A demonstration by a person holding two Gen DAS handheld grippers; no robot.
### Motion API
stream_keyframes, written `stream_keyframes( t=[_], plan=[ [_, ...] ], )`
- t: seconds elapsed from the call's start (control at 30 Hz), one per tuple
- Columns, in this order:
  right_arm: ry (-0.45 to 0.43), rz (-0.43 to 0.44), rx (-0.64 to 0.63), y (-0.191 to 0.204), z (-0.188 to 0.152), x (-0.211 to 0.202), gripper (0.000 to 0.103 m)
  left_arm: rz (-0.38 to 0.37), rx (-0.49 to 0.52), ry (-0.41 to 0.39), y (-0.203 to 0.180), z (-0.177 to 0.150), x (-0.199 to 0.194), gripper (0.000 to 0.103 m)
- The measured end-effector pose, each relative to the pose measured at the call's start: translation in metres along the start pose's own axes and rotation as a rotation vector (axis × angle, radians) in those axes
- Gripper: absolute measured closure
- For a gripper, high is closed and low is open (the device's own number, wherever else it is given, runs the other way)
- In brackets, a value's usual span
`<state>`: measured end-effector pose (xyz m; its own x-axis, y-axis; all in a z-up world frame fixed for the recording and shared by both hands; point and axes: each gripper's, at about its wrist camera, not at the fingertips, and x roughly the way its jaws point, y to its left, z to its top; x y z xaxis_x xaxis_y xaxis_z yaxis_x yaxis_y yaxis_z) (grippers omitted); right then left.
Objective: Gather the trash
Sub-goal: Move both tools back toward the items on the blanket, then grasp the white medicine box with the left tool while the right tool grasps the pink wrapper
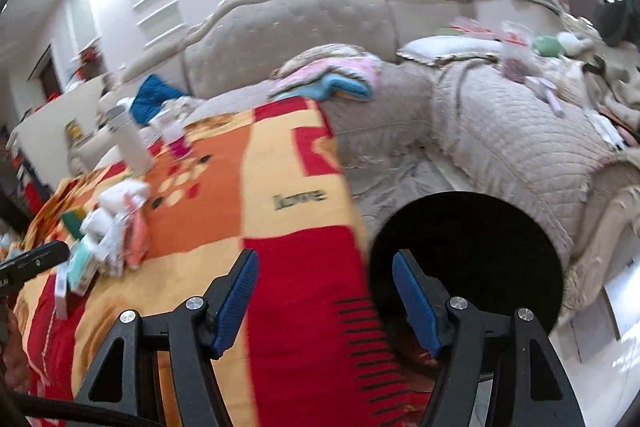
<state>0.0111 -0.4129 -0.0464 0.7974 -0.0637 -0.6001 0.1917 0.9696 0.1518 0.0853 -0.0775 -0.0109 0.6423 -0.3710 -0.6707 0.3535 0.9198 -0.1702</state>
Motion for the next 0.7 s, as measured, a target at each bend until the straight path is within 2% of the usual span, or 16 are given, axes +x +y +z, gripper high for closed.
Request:
stream_keyframes(
  t=[0.07, 0.13, 0.17, 0.27, 0.4, 0.5, 0.53, 0.6, 0.7],
  plan=[
    [0.015, 0.010, -0.040, 0.015, -0.004, 0.004, 0.036, 0.046, -0.037, -0.017, 0.025, -0.008, -0.011, 0.041],
    [0.031, 0.033, -0.073, 0.026, -0.008, 0.009, 0.036, 0.096, -0.088, -0.029, 0.054, -0.018, -0.019, 0.031],
    [0.039, 0.042, -0.092, 0.032, -0.009, 0.011, 0.036, 0.111, -0.119, -0.028, 0.064, -0.022, -0.019, 0.031],
    [0.054, 0.053, -0.140, 0.046, -0.012, 0.018, 0.036, 0.089, -0.223, 0.011, 0.093, -0.033, -0.011, 0.030],
    [0.069, 0.063, -0.164, 0.055, -0.015, 0.023, 0.036, 0.049, -0.291, 0.031, 0.097, -0.037, 0.006, 0.030],
    [0.074, 0.065, -0.179, 0.059, -0.017, 0.025, 0.036, 0.080, -0.351, 0.031, 0.100, -0.037, 0.020, 0.030],
    [0.075, 0.065, -0.182, 0.059, -0.017, 0.025, 0.036, 0.097, -0.380, 0.045, 0.103, -0.040, 0.025, 0.031],
    [0.075, 0.065, -0.181, 0.059, -0.018, 0.025, 0.036, 0.072, -0.440, 0.063, 0.110, -0.047, 0.032, 0.035],
    [0.072, 0.069, -0.169, 0.058, -0.018, 0.025, 0.036, 0.079, -0.423, 0.046, 0.107, -0.049, 0.025, 0.048]
  ],
)
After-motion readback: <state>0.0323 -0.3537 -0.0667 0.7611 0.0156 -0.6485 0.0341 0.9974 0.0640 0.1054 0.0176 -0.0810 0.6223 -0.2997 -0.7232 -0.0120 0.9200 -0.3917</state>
